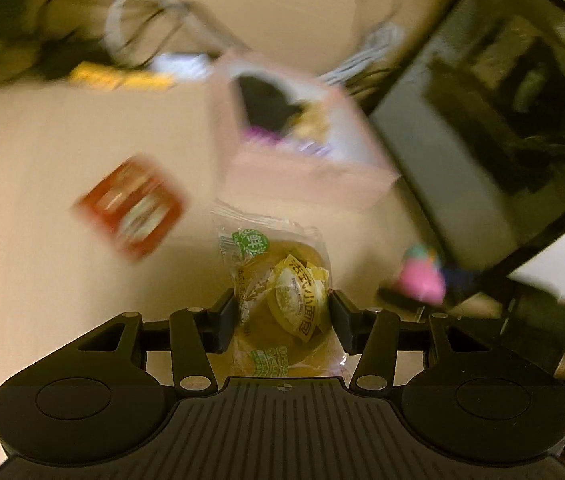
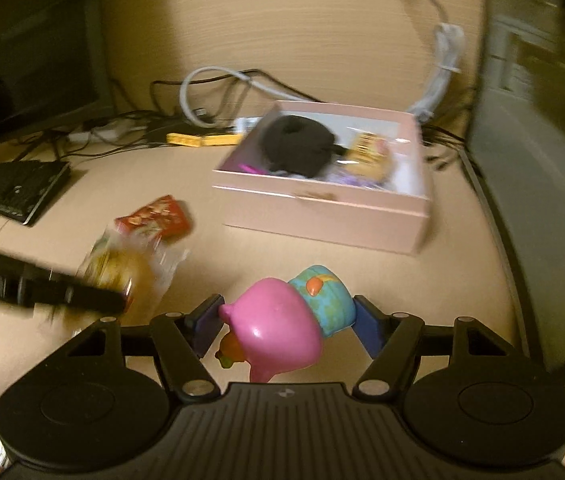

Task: Organize objects
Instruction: 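Lower the clear snack bag into the pink box and open the left tool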

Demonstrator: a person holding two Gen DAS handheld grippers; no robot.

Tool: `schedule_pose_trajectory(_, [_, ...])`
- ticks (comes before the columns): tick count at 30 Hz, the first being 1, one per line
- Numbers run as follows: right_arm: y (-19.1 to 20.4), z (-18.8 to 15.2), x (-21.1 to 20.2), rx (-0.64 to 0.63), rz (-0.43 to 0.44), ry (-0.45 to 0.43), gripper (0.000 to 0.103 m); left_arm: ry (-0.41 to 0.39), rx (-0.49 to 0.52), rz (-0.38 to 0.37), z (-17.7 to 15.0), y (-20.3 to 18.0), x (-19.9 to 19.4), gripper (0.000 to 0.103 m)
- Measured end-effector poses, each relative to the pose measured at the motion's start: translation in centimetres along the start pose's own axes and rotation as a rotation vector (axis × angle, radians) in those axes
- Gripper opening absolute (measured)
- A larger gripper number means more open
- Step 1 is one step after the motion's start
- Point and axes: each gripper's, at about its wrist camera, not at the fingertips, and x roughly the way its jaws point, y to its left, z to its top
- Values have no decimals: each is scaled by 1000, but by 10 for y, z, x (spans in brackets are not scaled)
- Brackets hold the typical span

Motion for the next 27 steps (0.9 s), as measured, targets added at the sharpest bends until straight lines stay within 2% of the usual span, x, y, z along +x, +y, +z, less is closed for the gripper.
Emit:
schedule_pose_trajectory(6, [-27, -17, -15, 82, -23, -21, 70, -142, 125, -22, 77, -37, 26, 54])
schedule_pose_trajectory(10, [-40, -20, -19, 120, -42, -39, 69, -241, 170, -7, 123, -60, 64, 54])
schedule_pose_trajectory(12, [-45, -21, -19, 133, -48, -44, 69, -258, 177, -5, 138, -67, 90, 54])
schedule_pose_trajectory(14, [-48, -22, -19, 141, -51, -43, 69, -247, 202, 15, 145, -73, 118, 54])
schedule_pose_trajectory(16, [-49, -23, -19, 140, -55, -38, 70, -184, 245, 48, 144, -78, 147, 55])
schedule_pose_trajectory(19, [-52, -26, -19, 142, -66, -33, 70, 23, 311, 75, 135, -85, 183, 55])
schedule_pose_trajectory(20, [-54, -27, -19, 147, -69, -30, 70, 63, 333, 81, 130, -85, 190, 57])
schedule_pose_trajectory(22, [-59, -27, -17, 162, -78, -22, 70, 75, 338, 89, 124, -84, 192, 59])
schedule_pose_trajectory(25, [-61, -26, -13, 169, -84, -15, 70, 69, 253, 95, 128, -73, 187, 57])
schedule_pose_trajectory(27, [-59, -24, -11, 156, -86, -14, 70, -30, 246, 89, 130, -70, 167, 54])
